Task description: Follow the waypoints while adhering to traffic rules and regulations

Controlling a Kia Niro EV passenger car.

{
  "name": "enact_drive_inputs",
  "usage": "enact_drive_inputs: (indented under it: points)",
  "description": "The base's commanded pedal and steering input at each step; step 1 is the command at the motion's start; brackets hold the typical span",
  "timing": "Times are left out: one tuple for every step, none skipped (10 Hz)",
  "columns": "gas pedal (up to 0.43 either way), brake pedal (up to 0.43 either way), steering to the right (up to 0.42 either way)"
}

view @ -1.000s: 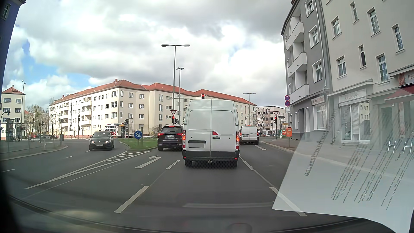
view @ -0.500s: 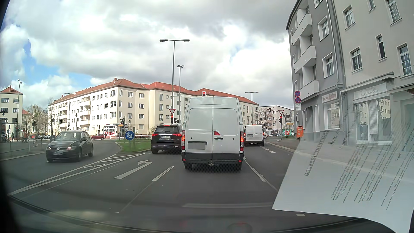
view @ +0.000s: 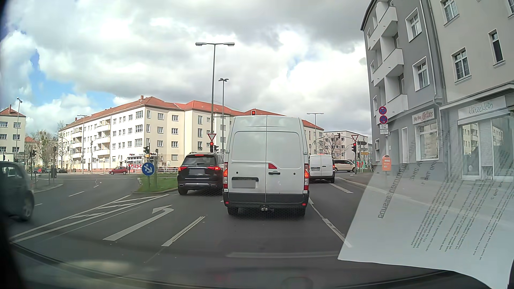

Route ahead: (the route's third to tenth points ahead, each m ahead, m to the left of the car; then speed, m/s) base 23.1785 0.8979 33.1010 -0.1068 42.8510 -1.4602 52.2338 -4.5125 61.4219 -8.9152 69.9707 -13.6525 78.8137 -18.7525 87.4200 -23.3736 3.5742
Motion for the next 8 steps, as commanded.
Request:
enact_drive_inputs:
  points:
    - [0.0,0.238,-0.011]
    - [0.0,0.244,-0.011]
    - [0.0,0.244,-0.011]
    - [0.0,0.244,-0.011]
    - [0.0,0.244,-0.011]
    - [0.0,0.244,-0.011]
    - [0.0,0.244,-0.011]
    - [0.0,0.244,-0.011]
